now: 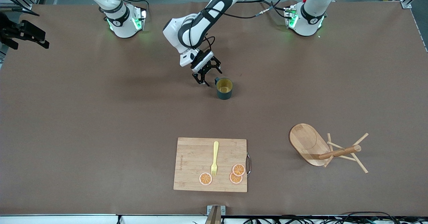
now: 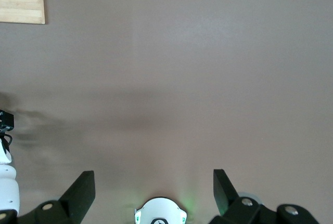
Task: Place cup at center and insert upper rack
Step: 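Lower the left gripper over the mug and grasp its handle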
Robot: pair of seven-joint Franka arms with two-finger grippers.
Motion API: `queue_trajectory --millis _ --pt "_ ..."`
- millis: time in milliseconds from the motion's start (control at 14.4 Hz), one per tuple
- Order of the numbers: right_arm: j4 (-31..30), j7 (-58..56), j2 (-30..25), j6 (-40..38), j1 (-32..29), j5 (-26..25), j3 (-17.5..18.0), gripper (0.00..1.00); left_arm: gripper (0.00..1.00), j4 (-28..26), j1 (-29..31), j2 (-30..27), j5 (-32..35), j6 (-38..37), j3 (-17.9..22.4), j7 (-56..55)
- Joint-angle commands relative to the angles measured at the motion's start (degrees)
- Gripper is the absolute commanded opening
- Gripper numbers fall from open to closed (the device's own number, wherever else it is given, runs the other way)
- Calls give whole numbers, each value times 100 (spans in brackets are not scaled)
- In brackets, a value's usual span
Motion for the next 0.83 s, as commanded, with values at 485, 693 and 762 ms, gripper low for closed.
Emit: queue_trajectory --millis 485,693,762 --pt "-142 -61 -168 79 -107 -5 103 100 80 73 -69 29 648 -96 71 -801" --pt "-133 -61 -168 79 -107 -5 103 100 68 -6 -60 46 833 -105 62 -958" --pt "-133 -61 -168 87 -107 -5 103 100 64 -14 -60 46 833 -105 45 -968"
